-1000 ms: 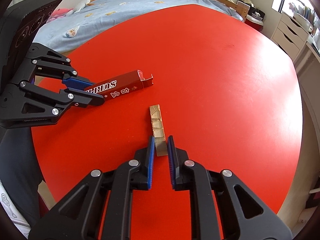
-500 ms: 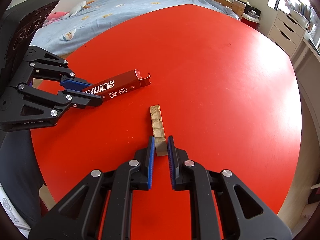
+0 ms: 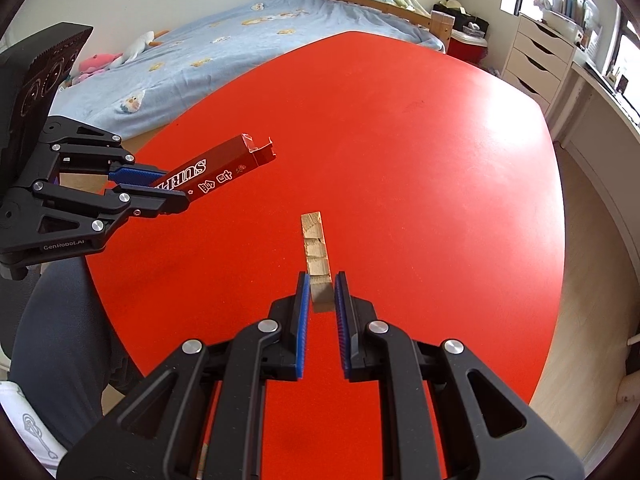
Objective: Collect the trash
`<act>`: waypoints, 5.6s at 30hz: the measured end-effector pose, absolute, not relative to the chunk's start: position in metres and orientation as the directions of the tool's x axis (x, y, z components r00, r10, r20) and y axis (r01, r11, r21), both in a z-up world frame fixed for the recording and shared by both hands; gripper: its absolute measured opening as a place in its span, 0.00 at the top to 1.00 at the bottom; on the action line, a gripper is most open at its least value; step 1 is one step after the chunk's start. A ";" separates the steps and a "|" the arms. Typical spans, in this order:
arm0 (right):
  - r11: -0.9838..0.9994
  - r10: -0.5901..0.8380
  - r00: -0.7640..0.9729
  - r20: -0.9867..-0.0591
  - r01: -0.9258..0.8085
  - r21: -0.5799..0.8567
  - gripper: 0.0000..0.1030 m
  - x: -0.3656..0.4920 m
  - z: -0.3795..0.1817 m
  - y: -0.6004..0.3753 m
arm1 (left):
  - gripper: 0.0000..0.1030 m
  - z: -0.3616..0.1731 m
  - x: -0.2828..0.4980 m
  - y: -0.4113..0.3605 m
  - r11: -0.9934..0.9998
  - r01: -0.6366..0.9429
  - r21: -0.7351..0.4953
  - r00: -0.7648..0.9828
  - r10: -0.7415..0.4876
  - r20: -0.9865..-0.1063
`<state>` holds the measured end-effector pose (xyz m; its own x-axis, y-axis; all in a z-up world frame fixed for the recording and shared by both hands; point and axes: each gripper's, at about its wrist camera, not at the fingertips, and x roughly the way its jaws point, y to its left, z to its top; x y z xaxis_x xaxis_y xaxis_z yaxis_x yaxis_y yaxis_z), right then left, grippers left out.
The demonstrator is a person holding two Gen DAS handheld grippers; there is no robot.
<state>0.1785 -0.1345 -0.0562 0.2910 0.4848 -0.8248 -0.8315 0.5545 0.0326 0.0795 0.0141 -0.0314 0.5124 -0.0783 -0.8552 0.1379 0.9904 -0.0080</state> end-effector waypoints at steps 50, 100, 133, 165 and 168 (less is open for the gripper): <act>0.573 0.559 0.292 -0.776 -0.812 0.107 0.88 -0.003 -0.026 -0.221 | 0.87 -0.003 -0.079 -0.043 0.963 0.255 -0.090 0.534 -0.218 -0.817; 0.669 0.587 0.430 -0.686 -0.734 0.113 0.03 0.044 0.028 -0.215 | 0.07 0.044 -0.038 0.006 0.992 0.108 -0.059 0.687 -0.117 -0.718; 0.672 0.597 0.450 -0.664 -0.732 0.108 0.03 0.066 0.043 -0.201 | 0.06 0.052 -0.013 0.028 0.998 0.010 -0.056 0.703 -0.046 -0.709; 0.671 0.596 0.445 -0.669 -0.734 0.109 0.03 0.066 0.041 -0.198 | 0.06 0.052 -0.013 0.026 0.998 0.014 -0.054 0.699 -0.048 -0.713; 0.671 0.595 0.445 -0.669 -0.734 0.109 0.03 0.066 0.041 -0.198 | 0.06 0.050 -0.013 0.025 0.998 0.017 -0.057 0.697 -0.052 -0.715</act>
<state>0.0662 -0.1980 0.0407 0.4454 0.5953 -0.6688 -0.7336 0.6709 0.1087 -0.0133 0.0253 0.0498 0.6970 -0.0524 -0.7151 0.0167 0.9982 -0.0569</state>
